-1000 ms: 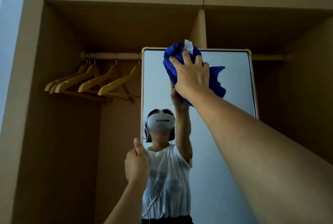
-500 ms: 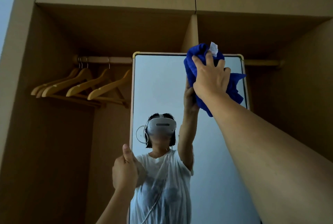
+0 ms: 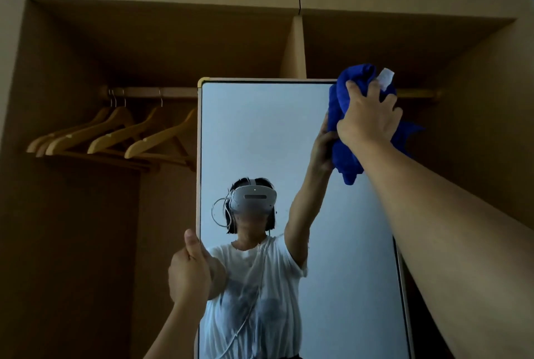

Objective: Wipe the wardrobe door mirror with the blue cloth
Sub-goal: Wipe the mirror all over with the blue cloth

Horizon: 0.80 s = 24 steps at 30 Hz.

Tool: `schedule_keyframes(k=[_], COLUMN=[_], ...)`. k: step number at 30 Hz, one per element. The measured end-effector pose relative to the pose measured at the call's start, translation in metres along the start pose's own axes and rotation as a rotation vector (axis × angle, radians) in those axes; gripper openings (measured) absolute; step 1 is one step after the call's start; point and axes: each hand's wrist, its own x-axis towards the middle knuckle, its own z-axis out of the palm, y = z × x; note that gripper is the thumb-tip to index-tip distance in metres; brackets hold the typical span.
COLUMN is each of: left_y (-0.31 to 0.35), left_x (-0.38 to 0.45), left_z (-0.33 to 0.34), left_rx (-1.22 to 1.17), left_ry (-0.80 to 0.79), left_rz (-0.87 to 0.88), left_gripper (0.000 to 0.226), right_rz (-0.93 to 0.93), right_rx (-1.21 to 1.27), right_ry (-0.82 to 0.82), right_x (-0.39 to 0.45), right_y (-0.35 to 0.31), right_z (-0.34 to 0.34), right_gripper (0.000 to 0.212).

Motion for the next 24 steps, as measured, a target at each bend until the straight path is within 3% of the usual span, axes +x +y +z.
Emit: schedule_keyframes(k=[16, 24], left_y=[0.007, 0.017], left_x=[-0.006, -0.014], left_z=[-0.005, -0.009], left_rx=[-0.027, -0.051], left_ry=[-0.020, -0.047], left_rz=[0.011, -0.033], left_gripper=[0.072, 0.067], right_rz=[0.138, 0.117], right_rx=[0.026, 0.126], right_ry=[-0.012, -0.006], right_x=[-0.034, -0.050], right_y=[0.007, -0.033], right_z=[0.006, 0.003], right_gripper=[0.072, 0.072])
